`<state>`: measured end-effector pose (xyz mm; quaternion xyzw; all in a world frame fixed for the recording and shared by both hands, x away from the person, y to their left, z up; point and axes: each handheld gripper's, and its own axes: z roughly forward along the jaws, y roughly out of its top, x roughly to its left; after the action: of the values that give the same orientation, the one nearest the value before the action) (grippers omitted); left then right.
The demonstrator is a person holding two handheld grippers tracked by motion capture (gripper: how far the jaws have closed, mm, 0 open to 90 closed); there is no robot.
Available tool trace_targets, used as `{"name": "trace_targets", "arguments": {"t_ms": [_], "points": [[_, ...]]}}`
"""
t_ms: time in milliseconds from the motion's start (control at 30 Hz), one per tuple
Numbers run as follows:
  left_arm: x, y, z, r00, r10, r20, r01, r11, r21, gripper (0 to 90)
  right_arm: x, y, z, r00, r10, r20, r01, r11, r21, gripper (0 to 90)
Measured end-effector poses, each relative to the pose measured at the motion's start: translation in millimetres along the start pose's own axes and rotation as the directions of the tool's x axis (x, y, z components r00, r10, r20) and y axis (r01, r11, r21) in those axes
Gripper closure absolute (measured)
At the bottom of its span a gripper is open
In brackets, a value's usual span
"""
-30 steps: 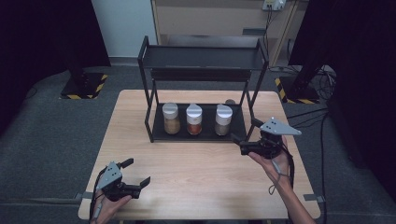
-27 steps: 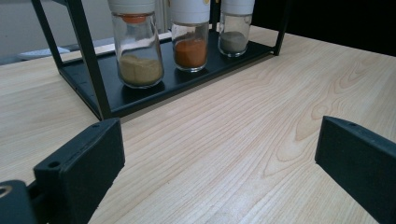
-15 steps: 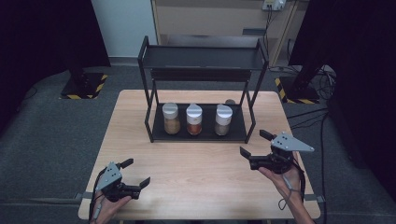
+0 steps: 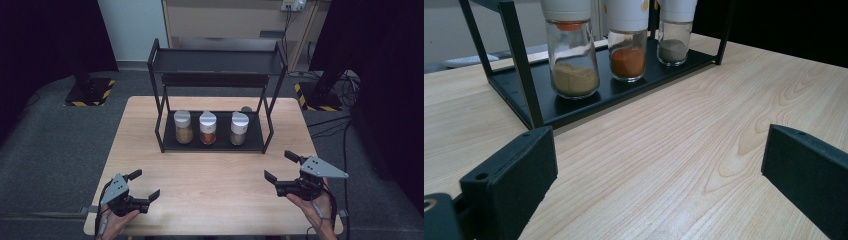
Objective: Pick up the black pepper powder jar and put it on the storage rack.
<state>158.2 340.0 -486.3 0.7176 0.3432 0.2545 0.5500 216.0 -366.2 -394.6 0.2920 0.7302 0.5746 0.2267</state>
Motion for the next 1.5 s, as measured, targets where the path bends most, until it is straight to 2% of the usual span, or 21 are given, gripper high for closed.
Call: {"name": "trace_targets", "arguments": {"t_ms": [233, 400, 733, 933, 1033, 1500], "points": [[0.2, -0.6, -0.3, 1.0000, -0.004, -0.001, 0.004, 1.0000, -0.004, 0.4, -1.3, -17.8, -10.2, 0.9998, 0.014, 0.013, -0.014, 1.000, 0.001, 5.0], [0.3, -0.6, -0.4, 1.0000, -0.005, -0.002, 0.005, 1.0000, -0.004, 0.4, -4.2, -29.9, -13.0, 0.9995, 0.029, 0.012, -0.030, 0.999, 0.023, 5.0], [0.7, -1.1, -0.6, 1.0000, -0.006, -0.002, 0.006, 1.0000, -0.008, 0.4, -8.5, -49.5, -11.0, 0.9980, 0.062, 0.016, -0.062, 0.997, 0.048, 5.0], [1.0, -1.9, -1.3, 1.0000, -0.007, 0.000, 0.007, 0.9999, -0.015, 0.4, -9.9, -55.4, -8.2, 0.9981, 0.056, 0.027, -0.057, 0.997, 0.055, 5.1], [1.1, -2.2, -1.7, 1.0000, -0.007, -0.001, 0.007, 0.9998, -0.018, 0.4, -10.7, -57.9, -7.4, 0.9974, 0.068, 0.024, -0.069, 0.996, 0.059, 5.1], [3.3, -3.5, -2.1, 0.9999, -0.003, 0.010, 0.004, 0.9993, -0.037, 0.5, -13.9, -64.6, -3.9, 0.9982, 0.057, 0.021, -0.058, 0.996, 0.072, 5.4]]}}
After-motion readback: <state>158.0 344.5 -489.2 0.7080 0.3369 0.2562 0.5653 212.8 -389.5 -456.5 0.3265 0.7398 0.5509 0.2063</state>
